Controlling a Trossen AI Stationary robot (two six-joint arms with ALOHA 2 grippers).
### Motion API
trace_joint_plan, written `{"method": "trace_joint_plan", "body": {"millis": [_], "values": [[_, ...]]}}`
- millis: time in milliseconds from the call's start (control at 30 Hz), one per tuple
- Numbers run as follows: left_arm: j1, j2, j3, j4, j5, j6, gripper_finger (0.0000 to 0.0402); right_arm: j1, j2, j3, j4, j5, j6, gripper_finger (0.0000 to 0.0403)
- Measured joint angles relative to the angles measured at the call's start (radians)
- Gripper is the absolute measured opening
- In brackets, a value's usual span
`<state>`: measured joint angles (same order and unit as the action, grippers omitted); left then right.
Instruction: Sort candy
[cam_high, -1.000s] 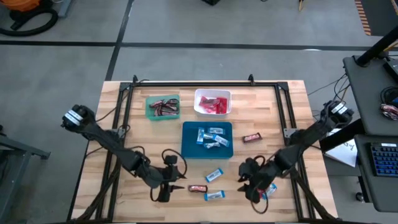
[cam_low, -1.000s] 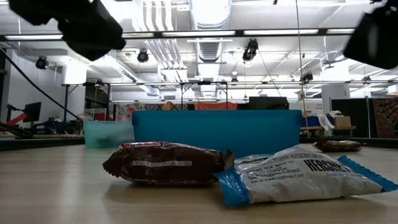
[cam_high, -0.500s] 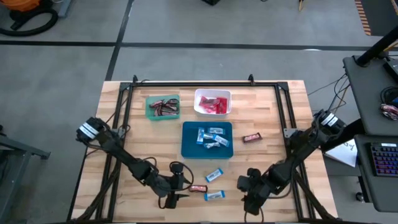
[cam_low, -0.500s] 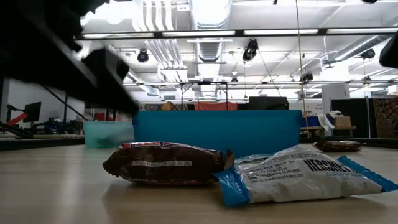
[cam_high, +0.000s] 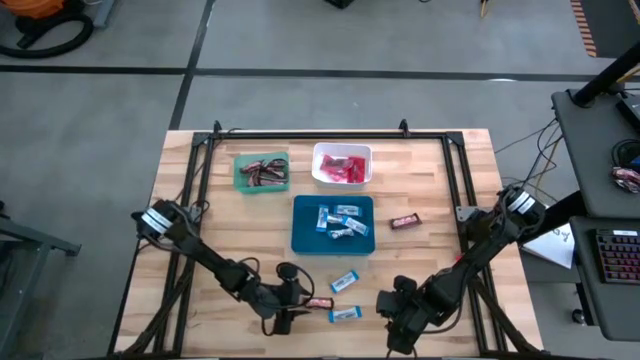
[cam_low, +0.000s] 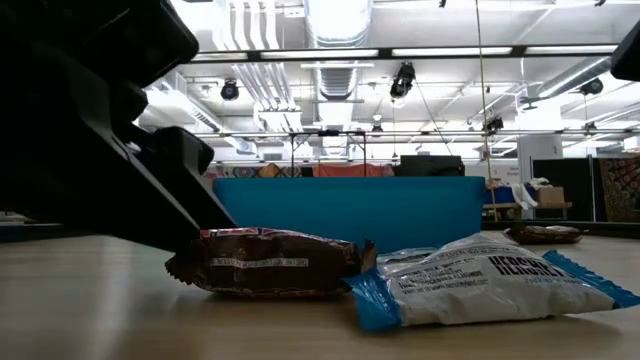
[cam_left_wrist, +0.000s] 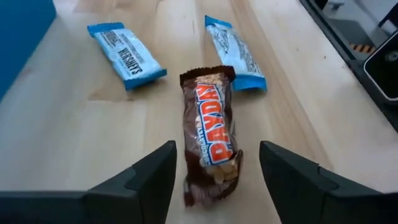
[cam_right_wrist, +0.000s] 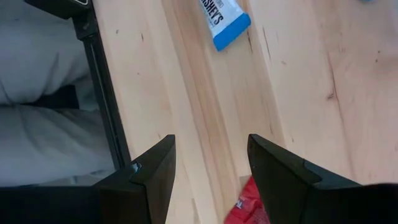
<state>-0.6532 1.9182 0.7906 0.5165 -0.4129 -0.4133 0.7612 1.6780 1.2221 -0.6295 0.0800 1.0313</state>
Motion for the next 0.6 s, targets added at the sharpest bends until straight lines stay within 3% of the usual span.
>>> {"method": "trace_joint_plan", "body": {"millis": [300,600], "values": [[0.001,0.086,0.0,0.138,0.003,-0.038,0.0167,0.0,-0.001,0.0,-0.003,0.025,0.003,0.0189],[0.001,0.078,0.0,0.133,0.004,-0.042,0.0063,0.0,-0.001,0.0,-0.002,0.04,0.005,0.0189]]}}
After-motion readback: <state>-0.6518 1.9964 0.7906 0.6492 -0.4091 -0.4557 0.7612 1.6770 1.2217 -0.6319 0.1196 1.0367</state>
